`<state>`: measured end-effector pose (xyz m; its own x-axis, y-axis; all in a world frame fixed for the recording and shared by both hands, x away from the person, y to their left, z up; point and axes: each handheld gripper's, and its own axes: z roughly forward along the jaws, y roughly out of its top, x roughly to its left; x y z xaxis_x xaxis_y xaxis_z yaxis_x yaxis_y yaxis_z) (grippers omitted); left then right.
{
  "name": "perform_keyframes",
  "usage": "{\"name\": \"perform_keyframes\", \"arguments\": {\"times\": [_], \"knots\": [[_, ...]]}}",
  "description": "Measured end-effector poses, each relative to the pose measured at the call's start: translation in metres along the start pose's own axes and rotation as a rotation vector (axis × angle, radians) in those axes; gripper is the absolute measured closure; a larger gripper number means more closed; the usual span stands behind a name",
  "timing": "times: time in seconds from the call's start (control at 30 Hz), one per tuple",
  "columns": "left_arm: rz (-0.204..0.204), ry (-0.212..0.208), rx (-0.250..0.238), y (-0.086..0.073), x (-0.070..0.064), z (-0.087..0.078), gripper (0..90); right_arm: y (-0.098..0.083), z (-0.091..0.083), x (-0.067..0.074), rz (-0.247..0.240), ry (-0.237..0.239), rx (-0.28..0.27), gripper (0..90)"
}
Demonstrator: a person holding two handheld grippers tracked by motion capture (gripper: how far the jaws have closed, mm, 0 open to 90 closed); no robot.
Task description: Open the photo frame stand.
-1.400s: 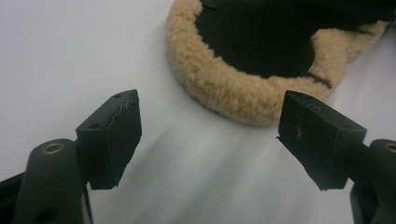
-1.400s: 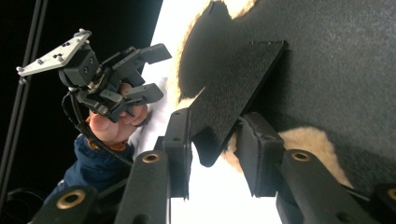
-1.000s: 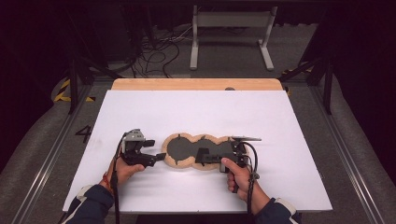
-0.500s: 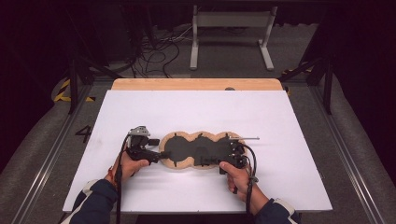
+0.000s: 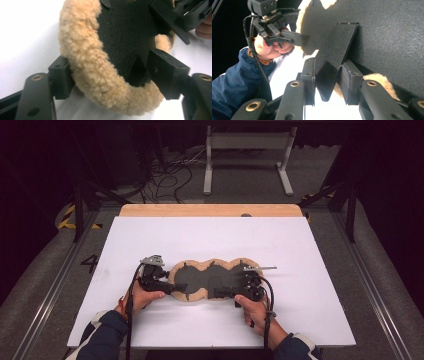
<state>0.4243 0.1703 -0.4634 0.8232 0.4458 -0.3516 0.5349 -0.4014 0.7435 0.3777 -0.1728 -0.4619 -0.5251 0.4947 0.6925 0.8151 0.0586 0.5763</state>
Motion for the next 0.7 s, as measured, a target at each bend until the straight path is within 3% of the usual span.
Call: {"name": "perform_keyframes", "arguments": {"times": [0.13, 0.2, 0.3, 0.4, 0.53, 0.7], "knots": [[0.042, 0.034, -0.047, 0.004, -0.008, -0.009, 39.7, 0.000, 0.001, -0.003, 0.024, 0.039, -0.007, 74.3], [0.062, 0.040, -0.050, 0.004, -0.009, -0.011, 40.9, 0.000, 0.000, -0.003, 0.024, 0.043, -0.007, 75.0], [0.056, 0.048, -0.063, 0.003, -0.012, -0.014, 43.1, 0.000, 0.000, -0.001, 0.019, 0.039, -0.006, 76.1], [0.098, 0.074, -0.079, 0.003, -0.017, -0.021, 47.4, -0.001, 0.000, 0.000, 0.019, 0.048, 0.000, 78.7], [0.116, 0.093, -0.096, 0.002, -0.022, -0.024, 49.6, 0.000, 0.000, 0.002, 0.000, 0.049, 0.007, 79.0], [0.196, 0.182, -0.112, 0.005, -0.035, -0.026, 54.3, 0.003, -0.005, 0.007, -0.040, 0.027, -0.011, 77.6]]}}
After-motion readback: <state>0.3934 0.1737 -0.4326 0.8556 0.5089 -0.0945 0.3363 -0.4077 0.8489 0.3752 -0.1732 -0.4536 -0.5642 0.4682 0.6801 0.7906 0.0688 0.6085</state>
